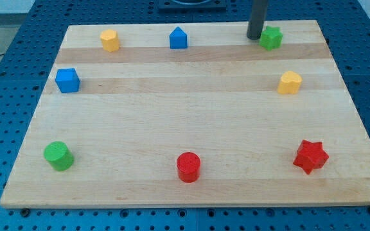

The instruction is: Move the yellow heart to the center of the board

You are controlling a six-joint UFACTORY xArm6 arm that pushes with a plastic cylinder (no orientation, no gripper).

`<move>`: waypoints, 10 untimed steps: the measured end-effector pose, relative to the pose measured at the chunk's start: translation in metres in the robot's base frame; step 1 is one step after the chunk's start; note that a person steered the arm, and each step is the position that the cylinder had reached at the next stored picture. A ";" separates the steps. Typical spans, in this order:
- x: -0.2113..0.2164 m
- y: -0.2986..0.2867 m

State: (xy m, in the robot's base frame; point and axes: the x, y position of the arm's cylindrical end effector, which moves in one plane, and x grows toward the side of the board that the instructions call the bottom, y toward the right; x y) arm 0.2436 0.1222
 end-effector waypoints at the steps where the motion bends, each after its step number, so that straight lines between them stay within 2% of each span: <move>1: 0.000 -0.022; 2: 0.000 -0.033; 7: 0.218 -0.004; 8: 0.209 0.106; 9: 0.166 0.119; 10: 0.146 0.060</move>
State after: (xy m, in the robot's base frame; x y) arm 0.3899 0.1826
